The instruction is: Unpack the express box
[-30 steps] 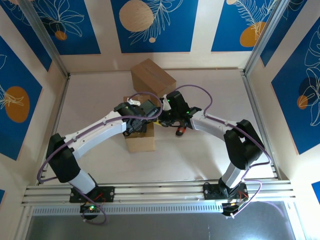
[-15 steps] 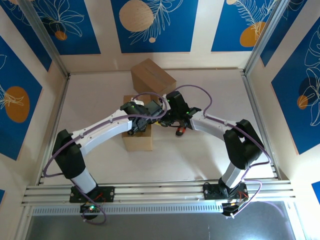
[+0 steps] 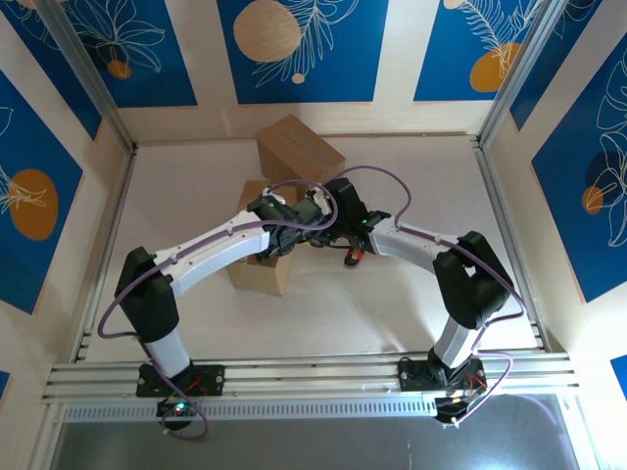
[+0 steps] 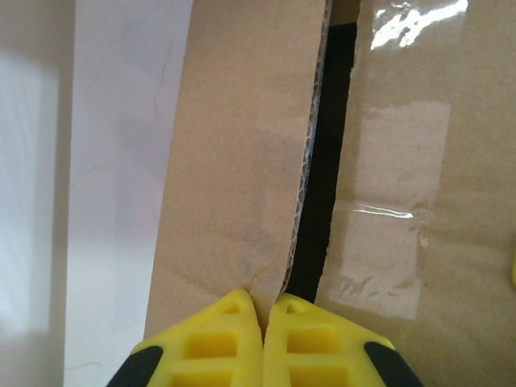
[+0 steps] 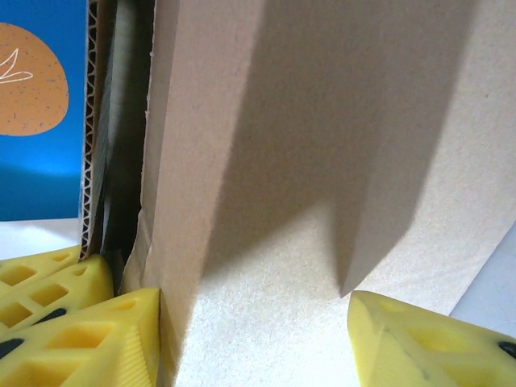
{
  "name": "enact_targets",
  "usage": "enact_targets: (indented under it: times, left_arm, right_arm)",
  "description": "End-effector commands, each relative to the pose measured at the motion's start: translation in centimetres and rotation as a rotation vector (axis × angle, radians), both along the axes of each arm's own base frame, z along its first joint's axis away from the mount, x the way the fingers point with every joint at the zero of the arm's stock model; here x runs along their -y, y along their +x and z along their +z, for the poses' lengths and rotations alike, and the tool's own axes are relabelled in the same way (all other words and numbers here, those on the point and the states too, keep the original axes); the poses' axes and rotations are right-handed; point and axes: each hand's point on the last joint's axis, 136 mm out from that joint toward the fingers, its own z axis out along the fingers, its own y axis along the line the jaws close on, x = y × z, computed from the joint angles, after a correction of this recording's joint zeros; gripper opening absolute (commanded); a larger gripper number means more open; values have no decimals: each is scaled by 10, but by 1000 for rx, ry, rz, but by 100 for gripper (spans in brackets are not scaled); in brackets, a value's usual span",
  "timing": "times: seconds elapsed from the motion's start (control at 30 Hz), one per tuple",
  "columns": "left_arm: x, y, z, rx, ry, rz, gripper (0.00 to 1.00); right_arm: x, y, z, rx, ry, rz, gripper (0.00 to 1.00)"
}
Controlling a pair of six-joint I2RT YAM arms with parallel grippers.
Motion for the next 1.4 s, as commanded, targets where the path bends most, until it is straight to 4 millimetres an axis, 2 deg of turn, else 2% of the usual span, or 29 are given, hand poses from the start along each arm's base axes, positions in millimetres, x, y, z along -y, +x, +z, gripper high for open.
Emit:
enact_targets:
  times: [0.0, 0.37, 0.43, 0.6, 0.73, 0.83, 0.9, 0.93, 1.0, 1.03, 1.17, 1.3, 1.37]
  left_arm:
    - [-36, -3, 19, -6, 174, 32, 0]
    - [-53, -2, 44, 35, 185, 49, 0]
    - [-56, -2, 47, 42, 170, 51, 0]
    - [-56, -4, 50, 49, 89, 39, 0]
    - [-64, -8, 43, 43, 3, 50, 0]
    - [-68, -12, 28, 27, -94, 48, 1]
    - [-67, -12, 18, 21, -176, 41, 22]
    - [-65, -11, 14, 22, -223, 35, 36]
    - [-61, -8, 10, 25, -302, 22, 52]
    - [-59, -6, 8, 23, -333, 13, 57]
    - [-50, 8, 3, -2, -368, -27, 63]
    - [-39, 23, 2, -24, -373, -71, 63]
    - [-34, 30, 9, -15, -375, -88, 62]
  right_arm:
    - [36, -20, -79, -214, -219, -56, 59]
    - [50, -32, -116, -289, -303, -76, 60]
    - [49, -32, -116, -292, -297, -74, 60]
    - [44, -28, -99, -249, -289, -58, 61]
    - [48, -22, -90, -223, -309, -63, 61]
    - [48, -22, -88, -224, -306, -63, 62]
    - [48, -21, -87, -225, -310, -59, 62]
    - [48, -21, -86, -225, -315, -57, 62]
    - [47, -21, -84, -223, -324, -54, 62]
    - [47, -21, -83, -221, -328, -54, 62]
    - [47, -20, -80, -216, -336, -59, 62]
    - [48, -22, -79, -217, -340, -61, 62]
    - [48, -23, -80, -217, -343, -60, 62]
